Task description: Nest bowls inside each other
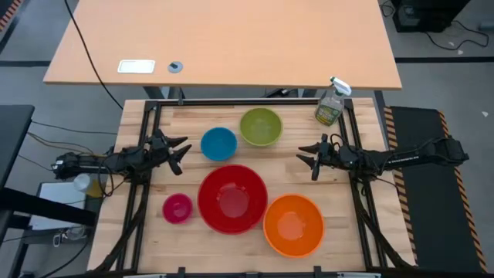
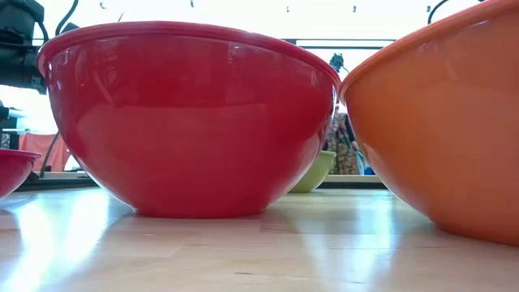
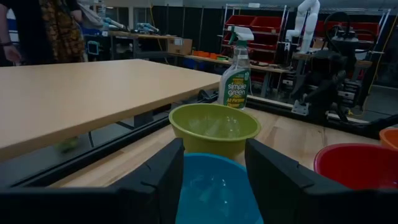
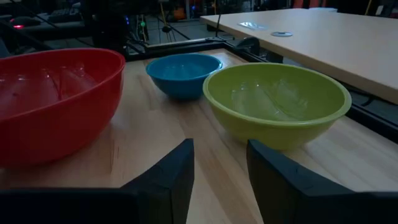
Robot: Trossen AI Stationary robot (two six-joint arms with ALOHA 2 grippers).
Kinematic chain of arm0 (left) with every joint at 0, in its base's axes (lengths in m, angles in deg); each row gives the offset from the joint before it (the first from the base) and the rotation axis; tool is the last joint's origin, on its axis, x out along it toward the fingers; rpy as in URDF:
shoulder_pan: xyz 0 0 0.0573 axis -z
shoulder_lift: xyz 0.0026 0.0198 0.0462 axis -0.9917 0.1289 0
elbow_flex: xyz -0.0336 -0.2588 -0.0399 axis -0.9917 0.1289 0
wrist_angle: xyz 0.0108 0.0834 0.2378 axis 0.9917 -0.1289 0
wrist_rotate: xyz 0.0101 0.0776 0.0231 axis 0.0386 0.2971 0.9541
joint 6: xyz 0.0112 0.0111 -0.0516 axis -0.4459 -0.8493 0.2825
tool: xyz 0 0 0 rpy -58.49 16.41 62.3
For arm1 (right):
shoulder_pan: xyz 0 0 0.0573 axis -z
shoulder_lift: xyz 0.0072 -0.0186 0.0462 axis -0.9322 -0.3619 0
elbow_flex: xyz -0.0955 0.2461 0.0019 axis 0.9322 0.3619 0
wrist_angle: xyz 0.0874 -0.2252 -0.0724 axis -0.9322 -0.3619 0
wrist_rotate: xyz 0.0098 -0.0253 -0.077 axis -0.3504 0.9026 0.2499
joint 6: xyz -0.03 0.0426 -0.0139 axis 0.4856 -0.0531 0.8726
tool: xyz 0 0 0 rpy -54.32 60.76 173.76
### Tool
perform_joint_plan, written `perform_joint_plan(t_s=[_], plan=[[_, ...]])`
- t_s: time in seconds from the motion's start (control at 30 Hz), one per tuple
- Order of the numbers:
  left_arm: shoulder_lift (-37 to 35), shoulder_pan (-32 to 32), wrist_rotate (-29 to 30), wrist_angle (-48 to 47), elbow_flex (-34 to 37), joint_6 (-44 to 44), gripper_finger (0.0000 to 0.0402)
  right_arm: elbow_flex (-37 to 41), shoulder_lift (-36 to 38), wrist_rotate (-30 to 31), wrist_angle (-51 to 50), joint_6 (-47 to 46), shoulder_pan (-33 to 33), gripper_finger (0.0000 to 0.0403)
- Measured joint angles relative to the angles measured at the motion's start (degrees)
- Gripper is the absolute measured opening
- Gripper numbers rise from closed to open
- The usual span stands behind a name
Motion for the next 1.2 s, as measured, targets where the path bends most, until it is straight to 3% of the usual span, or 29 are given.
perform_joint_plan(t_s=[0.73, 1.1, 1.2], plan=[[0.01, 0.0, -0.01, 0.18, 0.01, 0.06, 0.0174, -0.01, -0.01, -0.02, -0.02, 0.0, 0.0, 0.0154], [-0.01, -0.04, -0.01, 7.11, -0.01, 26.77, 0.0174, 0.01, 0.01, 0.0, 0.0, 0.0, 0.0, 0.0154], [-0.04, -0.04, 0.51, 8.55, -0.01, 29.01, 0.0174, 0.0, -0.01, 0.0, 0.92, 0.07, 0.12, 0.0154]])
